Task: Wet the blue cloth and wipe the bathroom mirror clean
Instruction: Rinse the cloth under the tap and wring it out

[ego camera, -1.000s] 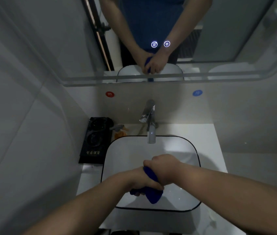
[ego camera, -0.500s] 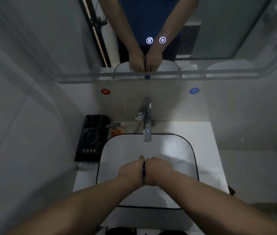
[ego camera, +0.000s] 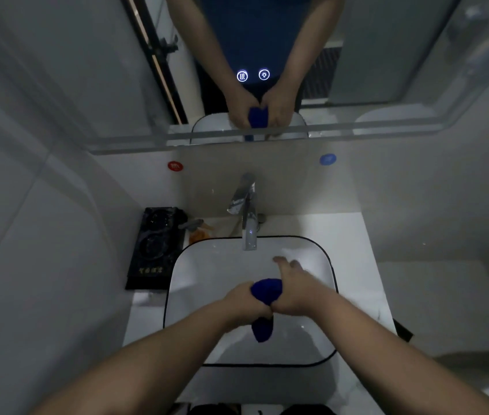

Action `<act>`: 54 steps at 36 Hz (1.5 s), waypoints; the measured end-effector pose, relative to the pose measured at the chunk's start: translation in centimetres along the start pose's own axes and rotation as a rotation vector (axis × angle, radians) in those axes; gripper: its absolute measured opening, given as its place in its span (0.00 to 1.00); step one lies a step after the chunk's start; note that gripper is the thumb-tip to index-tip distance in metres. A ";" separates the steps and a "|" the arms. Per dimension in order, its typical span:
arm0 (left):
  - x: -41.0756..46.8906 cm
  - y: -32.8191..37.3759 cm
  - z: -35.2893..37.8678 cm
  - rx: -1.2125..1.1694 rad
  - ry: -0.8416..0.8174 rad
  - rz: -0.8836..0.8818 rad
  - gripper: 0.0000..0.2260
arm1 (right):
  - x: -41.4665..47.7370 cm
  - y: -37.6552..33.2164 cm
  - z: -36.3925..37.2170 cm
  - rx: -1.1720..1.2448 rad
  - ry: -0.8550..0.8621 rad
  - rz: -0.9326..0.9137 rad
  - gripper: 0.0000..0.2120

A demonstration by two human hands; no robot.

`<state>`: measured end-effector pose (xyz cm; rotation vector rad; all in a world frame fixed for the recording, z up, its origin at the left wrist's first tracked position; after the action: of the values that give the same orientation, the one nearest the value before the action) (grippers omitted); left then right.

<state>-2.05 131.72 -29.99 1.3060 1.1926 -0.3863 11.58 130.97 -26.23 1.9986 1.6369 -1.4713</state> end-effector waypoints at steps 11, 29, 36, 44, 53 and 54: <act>-4.1 -0.4 2.6 -0.526 -0.355 -0.131 0.28 | -5.4 -1.2 0.6 -0.486 0.554 -0.392 0.50; -5.5 2.5 3.5 -0.078 -0.266 -0.157 0.32 | -4.9 -5.8 -1.2 -0.931 0.062 -0.592 0.21; -4.5 6.0 1.1 0.453 0.216 -0.124 0.21 | -3.4 -5.3 -2.3 -0.989 0.065 -0.301 0.09; -4.5 5.7 -0.6 0.654 0.506 -0.072 0.16 | -2.2 -4.2 -1.6 -0.790 0.140 -0.159 0.11; -5.5 8.4 -1.7 1.103 0.646 0.335 0.16 | -1.9 0.2 2.2 0.513 -0.046 0.007 0.08; -5.3 8.3 -1.5 1.137 0.629 0.376 0.18 | -2.1 0.4 2.8 0.604 -0.067 0.024 0.09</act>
<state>1.71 133.45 -20.92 2.7411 1.1996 -0.3954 10.47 127.57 -26.21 2.1906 1.2244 -2.1916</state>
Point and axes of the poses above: each hand's wrist, its own x-axis towards the middle knuckle, its own z-axis out of the palm, y = z × x, the point moved 9 cm from there along x, towards the middle knuckle, and after that the axes turned 8 degrees about -y, right-handed, at the moved point
